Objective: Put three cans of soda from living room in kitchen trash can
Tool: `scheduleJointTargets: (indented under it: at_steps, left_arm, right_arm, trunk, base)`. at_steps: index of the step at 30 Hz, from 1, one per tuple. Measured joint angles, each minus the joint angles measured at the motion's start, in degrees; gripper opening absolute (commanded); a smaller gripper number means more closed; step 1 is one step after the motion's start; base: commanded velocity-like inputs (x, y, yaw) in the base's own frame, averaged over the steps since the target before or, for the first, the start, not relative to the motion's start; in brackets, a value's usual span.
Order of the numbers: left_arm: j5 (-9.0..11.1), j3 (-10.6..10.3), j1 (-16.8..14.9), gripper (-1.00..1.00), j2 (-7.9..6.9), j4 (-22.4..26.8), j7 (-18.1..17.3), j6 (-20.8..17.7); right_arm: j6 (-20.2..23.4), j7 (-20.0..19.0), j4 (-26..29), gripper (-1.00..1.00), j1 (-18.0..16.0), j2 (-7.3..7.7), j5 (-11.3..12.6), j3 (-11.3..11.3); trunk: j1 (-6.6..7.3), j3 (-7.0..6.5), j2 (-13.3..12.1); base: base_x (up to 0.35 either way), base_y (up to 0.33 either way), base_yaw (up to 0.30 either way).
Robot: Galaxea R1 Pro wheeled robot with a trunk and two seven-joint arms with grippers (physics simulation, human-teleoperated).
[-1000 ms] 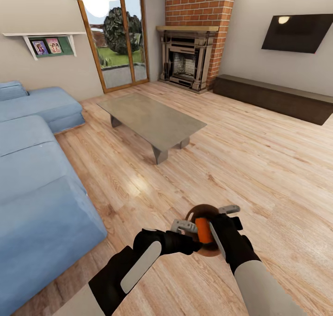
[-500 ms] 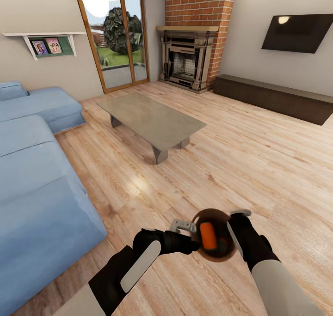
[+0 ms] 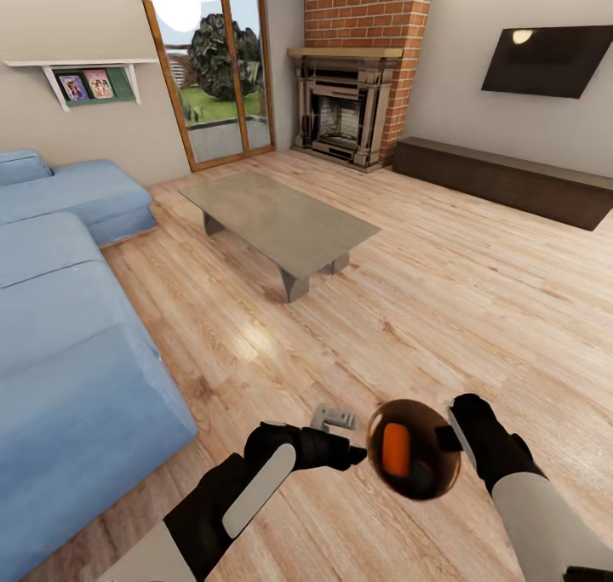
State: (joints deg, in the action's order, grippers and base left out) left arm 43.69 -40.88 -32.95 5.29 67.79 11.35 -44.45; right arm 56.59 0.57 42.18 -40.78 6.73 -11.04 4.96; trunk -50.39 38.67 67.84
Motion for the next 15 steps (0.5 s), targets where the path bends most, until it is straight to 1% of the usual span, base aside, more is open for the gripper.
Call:
scheduleJointTargets:
  at_steps: [1,2,3,4,6,8,11,13,15]
  left_arm:
    - [0.0,0.0,0.0,1.0,0.0,-0.6,0.0,0.0]
    - [0.0,0.0,0.0,1.0,-0.01,-1.6,0.1,0.1]
    - [0.0,0.0,0.0,1.0,-0.01,-2.2,0.1,0.1]
    - [0.0,0.0,-0.1,1.0,-0.03,-3.1,0.1,0.1]
    - [0.0,0.1,-0.1,1.0,-0.07,-4.9,0.2,0.2]
    - [0.0,0.1,-0.2,1.0,-0.11,-6.8,0.2,0.2]
    - [0.0,0.2,-0.4,1.0,-0.67,-10.2,0.2,0.3]
    - [0.0,0.3,-0.5,1.0,-0.82,-11.7,0.2,0.6]
    - [0.0,0.3,-0.8,1.0,-0.94,-13.9,0.2,1.3]
  right_arm:
    - [0.1,-0.1,-1.5,-1.0,-0.5,0.37,-1.1,0.0]
    - [0.1,-0.6,-3.9,-1.0,-1.5,1.06,-1.5,0.0]
    - [0.1,-0.8,-5.2,-1.0,-2.1,1.45,-1.7,0.0]
    - [0.0,-1.2,-7.6,-1.0,-3.1,2.09,-1.0,0.1]
    - [-0.1,-1.7,-10.3,-1.0,-4.2,2.74,0.2,0.1]
    - [-0.1,-1.8,-11.7,-1.0,-4.7,3.09,0.5,0.1]
    - [0.0,-1.8,-13.5,-1.0,-5.2,3.34,-0.3,0.1]
    - [0.0,-1.8,-14.4,-1.0,-5.3,3.39,-0.6,0.0]
    - [0.0,-1.8,-16.0,-1.0,-5.8,3.43,-0.2,0.0]
  trunk:
    - [0.0,0.01,0.0]
    - [0.0,0.01,0.0]
    - [0.0,0.01,0.0]
    - [0.0,0.0,0.0]
    - [0.0,0.0,0.0]
    - [0.0,0.0,0.0]
    - [0.0,0.01,0.0]
    - [0.0,0.0,0.0]
    - [0.0,0.01,0.0]
  base:
    - [0.0,0.0,0.0]
    - [0.0,0.0,0.0]
    - [0.0,0.0,0.0]
    - [0.0,0.0,0.0]
    - [0.0,0.0,0.0]
    - [0.0,0.0,0.0]
    - [0.0,0.0,0.0]
    - [0.0,0.0,0.0]
    - [0.0,0.0,0.0]
